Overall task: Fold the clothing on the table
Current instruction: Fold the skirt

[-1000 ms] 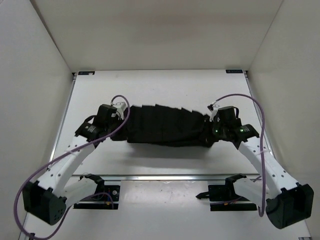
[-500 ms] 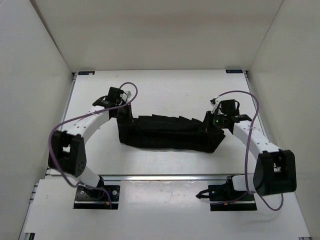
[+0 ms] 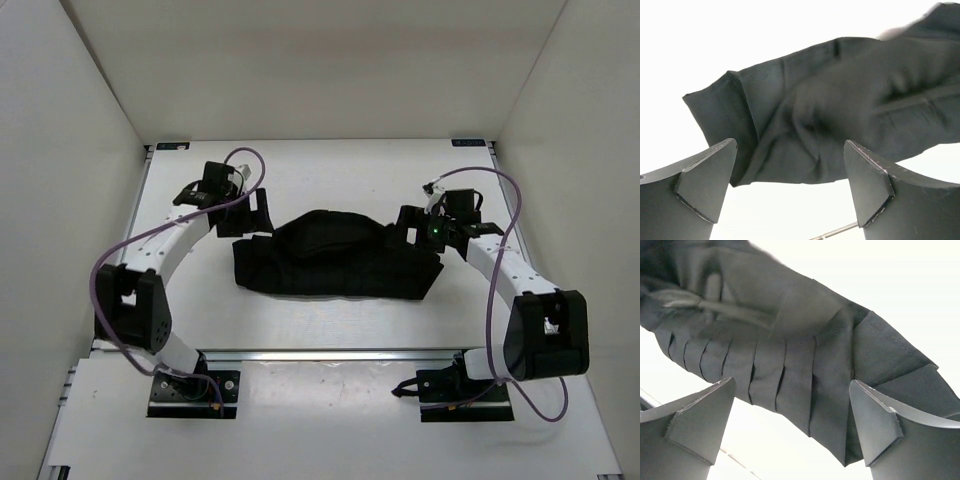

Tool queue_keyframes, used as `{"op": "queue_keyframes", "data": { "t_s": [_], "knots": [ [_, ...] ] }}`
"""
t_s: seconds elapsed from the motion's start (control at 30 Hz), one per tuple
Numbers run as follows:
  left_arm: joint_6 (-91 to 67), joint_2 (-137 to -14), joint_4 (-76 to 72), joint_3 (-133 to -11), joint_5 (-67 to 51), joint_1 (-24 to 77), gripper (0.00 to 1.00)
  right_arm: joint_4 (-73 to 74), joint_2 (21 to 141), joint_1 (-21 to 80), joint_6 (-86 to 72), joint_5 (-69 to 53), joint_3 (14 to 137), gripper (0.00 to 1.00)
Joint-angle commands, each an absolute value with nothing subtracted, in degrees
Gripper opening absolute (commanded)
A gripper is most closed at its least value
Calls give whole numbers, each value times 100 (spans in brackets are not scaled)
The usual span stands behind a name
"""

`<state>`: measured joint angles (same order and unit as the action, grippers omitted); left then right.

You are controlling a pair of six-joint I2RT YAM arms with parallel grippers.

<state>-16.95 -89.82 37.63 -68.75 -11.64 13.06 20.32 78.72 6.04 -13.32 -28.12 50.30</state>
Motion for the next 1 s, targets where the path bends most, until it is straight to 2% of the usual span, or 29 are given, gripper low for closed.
{"op": "queue_keyframes", "data": {
  "t_s": [0.0,0.07,0.1,0.13,0.17,0.2,0.23,0.27,0.3,0.33,0.37,0.4,0.47,0.53,0.73,0.9,0.97],
  "knots": [
    [-1591,-8009,3639,-6717,-1291,1406,98,1661,7436,651,-1195,-2690,4791,95],
    [-1713,-7666,3315,-6277,-1467,1511,97,1321,7130,573,-1282,-2803,4476,92],
    [-1740,-7499,3122,-5945,-1572,1599,85,1118,6945,519,-1422,-2986,4265,89],
    [-1810,-7471,3051,-5559,-1799,1652,78,1055,6856,458,-1415,-3032,4080,85],
    [-1906,-7358,2780,-5424,-2037,1713,61,942,6716,466,-1441,-2937,3974,82],
    [-2073,-7243,2577,-5110,-2039,1740,41,940,6671,509,-1415,-2936,3877,72],
    [-2153,-7216,2480,-4854,-2004,1836,30,967,6654,492,-1406,-2831,3806,69],
    [-2249,-7172,2244,-4765,-2056,1941,22,958,6740,544,-1424,-2839,3797,66],
    [-2372,-7146,2050,-4616,-2039,1995,8,1036,6898,588,-1406,-2795,3832,55],
    [-2443,-7189,2004,-4527,-1917,2065,0,1020,6978,650,-1380,-2795,3893,48],
    [-2513,-7224,1830,-4509,-1960,2118,0,1011,7135,746,-1389,-2778,3902,38],
    [-2583,-7294,1706,-4474,-1960,2118,0,1019,7302,808,-1371,-2682,3989,31],
    [-2680,-7453,1556,-4360,-1890,2092,0,932,7549,922,-1406,-2636,4087,26],
    [-2803,-7611,1476,-4220,-1698,2048,0,783,7847,949,-1467,-2558,4069,17],
    [-2699,-8068,2310,-4174,-1169,1740,0,1185,8533,783,-1424,-2435,4183,12],
    [-2628,-8376,2829,-4517,-476,1714,0,1406,8604,563,-1319,-2197,4245,12],
    [-2453,-8429,3093,-4675,-579,1556,0,1432,8570,431,-1292,-2241,4253,11]
  ]
}}
